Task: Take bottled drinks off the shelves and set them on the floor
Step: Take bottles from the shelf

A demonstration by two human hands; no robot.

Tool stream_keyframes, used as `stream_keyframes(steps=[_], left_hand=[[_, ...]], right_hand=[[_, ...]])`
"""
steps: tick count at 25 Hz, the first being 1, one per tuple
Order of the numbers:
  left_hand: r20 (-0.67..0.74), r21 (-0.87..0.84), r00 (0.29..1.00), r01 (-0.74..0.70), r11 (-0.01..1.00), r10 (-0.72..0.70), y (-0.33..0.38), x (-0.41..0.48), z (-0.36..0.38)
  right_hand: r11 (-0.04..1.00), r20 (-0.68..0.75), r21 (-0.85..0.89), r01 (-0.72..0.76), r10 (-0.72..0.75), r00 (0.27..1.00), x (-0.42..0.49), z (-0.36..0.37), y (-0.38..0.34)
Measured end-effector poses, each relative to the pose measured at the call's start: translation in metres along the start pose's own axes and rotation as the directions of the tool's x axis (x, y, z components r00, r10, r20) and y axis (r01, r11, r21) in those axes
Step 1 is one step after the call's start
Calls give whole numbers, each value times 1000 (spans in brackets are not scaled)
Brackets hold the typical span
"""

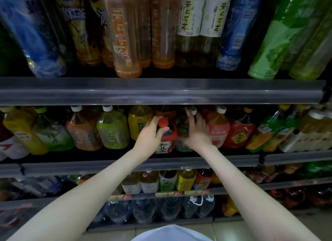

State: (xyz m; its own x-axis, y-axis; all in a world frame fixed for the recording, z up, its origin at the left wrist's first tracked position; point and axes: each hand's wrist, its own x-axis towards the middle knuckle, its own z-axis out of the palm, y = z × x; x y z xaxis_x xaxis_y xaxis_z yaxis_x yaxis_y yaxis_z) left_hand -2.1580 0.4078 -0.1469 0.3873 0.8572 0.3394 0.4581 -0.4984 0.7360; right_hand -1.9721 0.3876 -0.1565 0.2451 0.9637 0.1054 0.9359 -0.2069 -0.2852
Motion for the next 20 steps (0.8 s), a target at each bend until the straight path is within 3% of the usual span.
stream_keyframes(steps=[3, 6, 10, 12, 14, 16, 18, 20], left_hand=[[-43, -48, 997, 65, 997, -67, 4, 0, -8], [-114, -131, 975, 173, 976, -189, 8, 0, -14], [-183, -180, 951, 215, 960, -248, 13, -5, -16], [-201, -175, 952, 199, 964, -233, 15, -11, -20], [-223, -148, 955, 166, 975, -197, 20, -17, -26], [-241, -150, 958, 121, 981, -155, 26, -22, -32], [-211, -153, 972, 68, 986, -100, 33, -29, -37], [-147, -167, 988, 13, 986, -38, 38, -38, -41]], right_hand=[[984, -29, -156, 87, -92, 995, -3, 16, 11], [972, -58, -232, 35, -50, 997, 9, 14, 9], [969, 20, -249, -6, 11, 1000, 15, 10, 3], [977, -31, -214, -6, 0, 1000, 4, 9, 0], [994, -147, -98, 46, -61, 987, -16, 12, -7], [958, -122, 210, 196, -174, 977, -38, 11, -22], [800, 34, 531, 278, -348, 937, -56, 7, -39], [663, 70, 714, 226, -389, 919, -62, 1, -48]])
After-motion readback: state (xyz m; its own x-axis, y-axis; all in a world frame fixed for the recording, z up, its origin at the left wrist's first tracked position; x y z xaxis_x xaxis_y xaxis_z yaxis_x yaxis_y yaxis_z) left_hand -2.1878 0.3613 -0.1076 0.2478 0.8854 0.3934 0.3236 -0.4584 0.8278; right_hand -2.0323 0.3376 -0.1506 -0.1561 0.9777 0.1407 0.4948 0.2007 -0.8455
